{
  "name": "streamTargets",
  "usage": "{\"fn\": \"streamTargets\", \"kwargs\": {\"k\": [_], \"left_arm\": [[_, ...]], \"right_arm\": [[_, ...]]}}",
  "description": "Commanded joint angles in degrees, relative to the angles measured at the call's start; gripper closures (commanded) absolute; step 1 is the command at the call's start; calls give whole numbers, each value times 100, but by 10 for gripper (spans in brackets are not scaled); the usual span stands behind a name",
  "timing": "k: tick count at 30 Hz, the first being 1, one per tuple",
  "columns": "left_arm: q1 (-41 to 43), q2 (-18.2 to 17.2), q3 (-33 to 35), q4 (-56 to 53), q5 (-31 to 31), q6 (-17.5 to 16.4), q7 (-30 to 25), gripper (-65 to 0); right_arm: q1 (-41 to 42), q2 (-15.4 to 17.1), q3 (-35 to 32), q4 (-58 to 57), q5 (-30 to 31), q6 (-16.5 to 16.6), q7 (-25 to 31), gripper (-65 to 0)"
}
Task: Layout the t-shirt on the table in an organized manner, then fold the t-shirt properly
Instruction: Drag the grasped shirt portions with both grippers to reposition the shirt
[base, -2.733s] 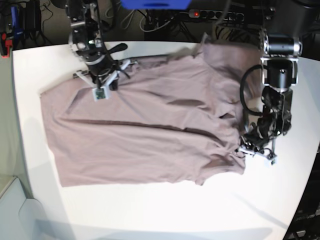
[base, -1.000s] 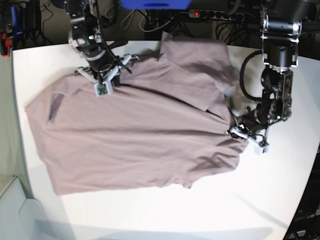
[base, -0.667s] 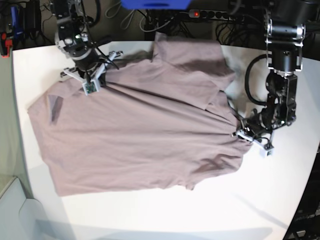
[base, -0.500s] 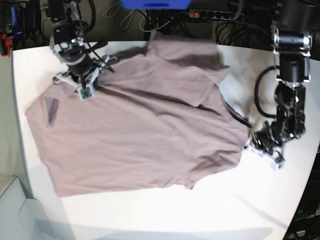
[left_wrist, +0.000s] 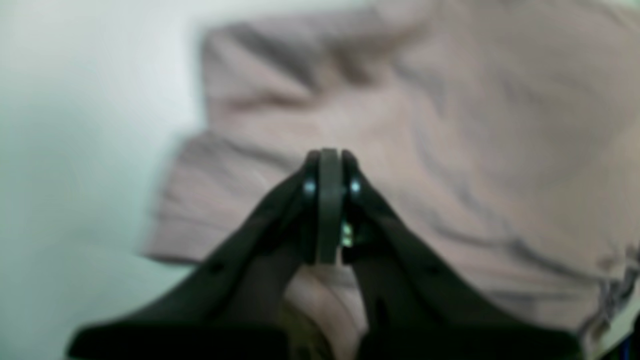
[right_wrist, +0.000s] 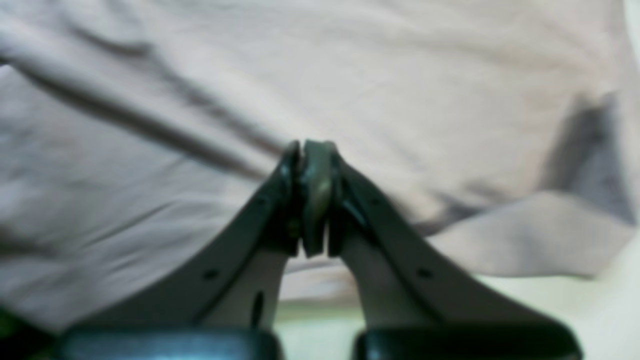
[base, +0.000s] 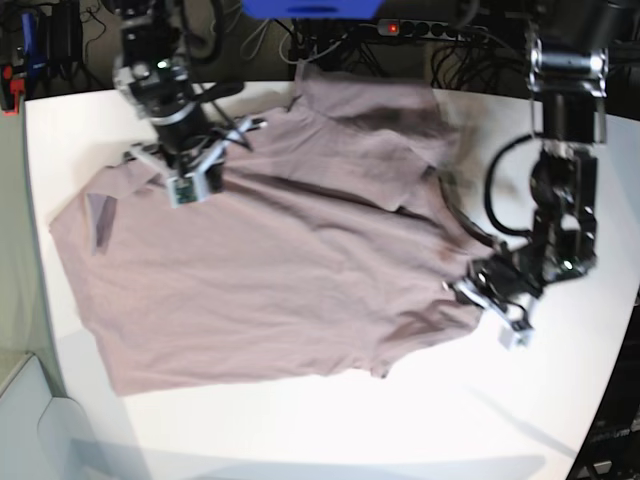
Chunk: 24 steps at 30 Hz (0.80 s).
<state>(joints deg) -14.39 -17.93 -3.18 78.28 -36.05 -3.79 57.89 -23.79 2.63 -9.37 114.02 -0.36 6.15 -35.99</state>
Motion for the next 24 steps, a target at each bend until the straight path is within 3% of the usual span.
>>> {"fn": "streamTargets", "kwargs": {"k": [1, 6, 10, 16, 24], "left_arm": [[-68, -40, -12, 124, -3, 23, -97, 0], [37, 48, -29, -281, 5, 23, -88, 0], [11, -242, -29, -861, 5, 23, -193, 0], [-7, -426, 15, -1450, 5, 23, -1028, 0], [-271, -400, 15, -1828, 5, 23, -1398, 0]], "right_arm": [[-52, -39, -158, 110, 49, 5, 139, 0], [-96, -57, -1134, 110, 49, -22, 131, 0], [-96, -57, -1776, -101, 49, -22, 122, 0], [-43, -66, -2057, -1041, 67, -31, 183, 0], [-78, 22, -2048, -1692, 67, -31, 183, 0]]}}
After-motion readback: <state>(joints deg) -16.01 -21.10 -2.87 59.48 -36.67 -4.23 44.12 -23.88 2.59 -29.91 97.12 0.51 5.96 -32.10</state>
